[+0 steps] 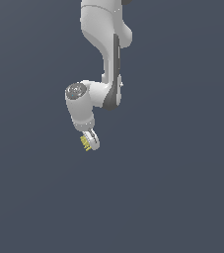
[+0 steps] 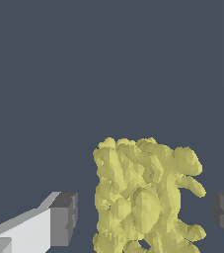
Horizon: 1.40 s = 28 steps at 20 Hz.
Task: Pick up the object and move it to a goal position.
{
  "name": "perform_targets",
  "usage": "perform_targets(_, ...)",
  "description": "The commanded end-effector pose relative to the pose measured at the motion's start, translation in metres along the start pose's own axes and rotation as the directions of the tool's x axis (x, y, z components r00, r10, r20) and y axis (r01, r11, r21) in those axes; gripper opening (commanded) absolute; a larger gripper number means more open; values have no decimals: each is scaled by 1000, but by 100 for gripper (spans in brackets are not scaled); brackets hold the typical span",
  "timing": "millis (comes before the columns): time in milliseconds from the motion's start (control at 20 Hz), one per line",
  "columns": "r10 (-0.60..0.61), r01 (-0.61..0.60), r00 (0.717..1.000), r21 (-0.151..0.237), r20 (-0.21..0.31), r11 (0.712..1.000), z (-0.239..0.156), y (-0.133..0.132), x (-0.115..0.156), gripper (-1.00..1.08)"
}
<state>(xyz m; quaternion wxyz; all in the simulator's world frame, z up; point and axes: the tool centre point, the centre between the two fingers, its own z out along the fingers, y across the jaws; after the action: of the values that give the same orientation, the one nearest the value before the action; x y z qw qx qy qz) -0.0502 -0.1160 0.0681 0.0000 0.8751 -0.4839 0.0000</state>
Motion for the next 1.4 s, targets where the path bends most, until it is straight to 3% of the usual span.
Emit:
perform_targets(0, 1, -1, 1000, 0, 0, 1000, 11, 0, 0, 100)
perform_targets(300, 2, -2, 1000, 0, 0, 1000, 22, 0, 0, 100)
perform_targets(350, 2, -2, 1000, 0, 0, 1000, 22, 0, 0, -100)
perform_targets(1000, 0, 0, 1000, 3, -1, 1000, 18, -2, -1, -100)
perform_targets(1350, 1, -1, 1000, 3, 0, 1000, 1, -3, -17, -100)
